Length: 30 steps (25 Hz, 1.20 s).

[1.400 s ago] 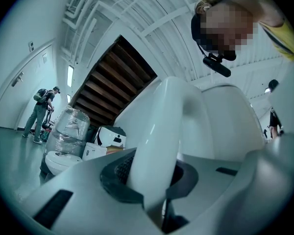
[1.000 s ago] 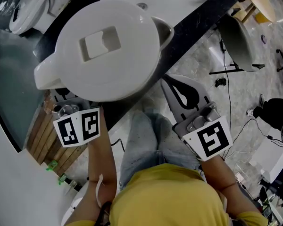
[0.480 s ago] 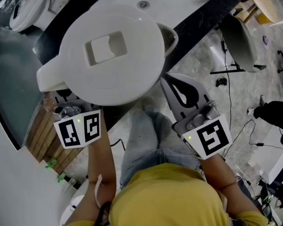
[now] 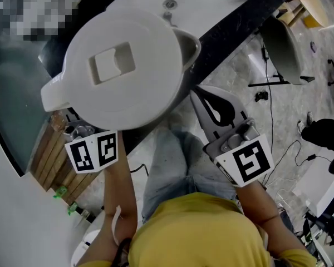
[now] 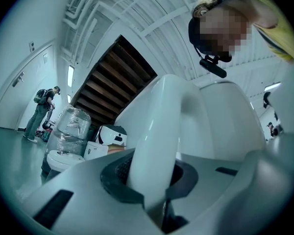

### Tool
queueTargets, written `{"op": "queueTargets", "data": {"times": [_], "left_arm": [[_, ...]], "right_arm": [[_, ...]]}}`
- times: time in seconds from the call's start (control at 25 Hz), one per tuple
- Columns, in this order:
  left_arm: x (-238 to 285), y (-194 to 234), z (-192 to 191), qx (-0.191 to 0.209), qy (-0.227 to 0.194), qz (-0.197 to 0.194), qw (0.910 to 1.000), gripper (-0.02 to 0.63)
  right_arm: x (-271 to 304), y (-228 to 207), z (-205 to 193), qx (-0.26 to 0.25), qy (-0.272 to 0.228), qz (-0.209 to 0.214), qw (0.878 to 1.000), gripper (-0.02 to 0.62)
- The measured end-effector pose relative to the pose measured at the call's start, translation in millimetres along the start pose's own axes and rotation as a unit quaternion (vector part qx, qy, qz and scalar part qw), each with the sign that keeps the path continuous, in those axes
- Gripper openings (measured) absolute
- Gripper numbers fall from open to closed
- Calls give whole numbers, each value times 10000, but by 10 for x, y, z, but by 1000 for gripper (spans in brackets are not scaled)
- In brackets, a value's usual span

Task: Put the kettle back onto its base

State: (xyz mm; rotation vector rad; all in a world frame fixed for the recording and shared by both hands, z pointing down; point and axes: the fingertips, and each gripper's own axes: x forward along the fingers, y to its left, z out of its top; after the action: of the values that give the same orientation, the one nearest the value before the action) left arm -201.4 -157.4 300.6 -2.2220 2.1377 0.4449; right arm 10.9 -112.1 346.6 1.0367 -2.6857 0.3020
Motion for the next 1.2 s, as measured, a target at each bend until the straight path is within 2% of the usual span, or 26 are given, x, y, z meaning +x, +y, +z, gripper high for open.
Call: {"op": "queueTargets", "data": {"times": [0.16, 0.36, 0.56, 0.72, 0.96, 1.2], "left_arm": [[-18, -30, 0, 194, -24, -113, 9997, 55], [-36, -46, -61, 361, 159, -239, 9989, 55], [-83, -83, -73, 403, 218, -362, 9983, 57], [-90, -89, -19, 454, 208, -385, 9980, 115], [-120, -51, -6, 559, 331, -330, 9973, 170], [-205, -29, -1, 716, 460, -118, 9963, 172]], "right_arm": [[22, 18, 8, 45, -30, -13, 10000, 15], [45, 67, 14, 40, 11, 36, 10000, 15], [60, 99, 30, 19, 10, 48, 10000, 15], [64, 132, 41, 28, 15, 38, 10000, 15], [71, 164, 65, 44, -24, 10, 10000, 15], [40, 177, 98, 55, -57, -45, 10000, 15]]}}
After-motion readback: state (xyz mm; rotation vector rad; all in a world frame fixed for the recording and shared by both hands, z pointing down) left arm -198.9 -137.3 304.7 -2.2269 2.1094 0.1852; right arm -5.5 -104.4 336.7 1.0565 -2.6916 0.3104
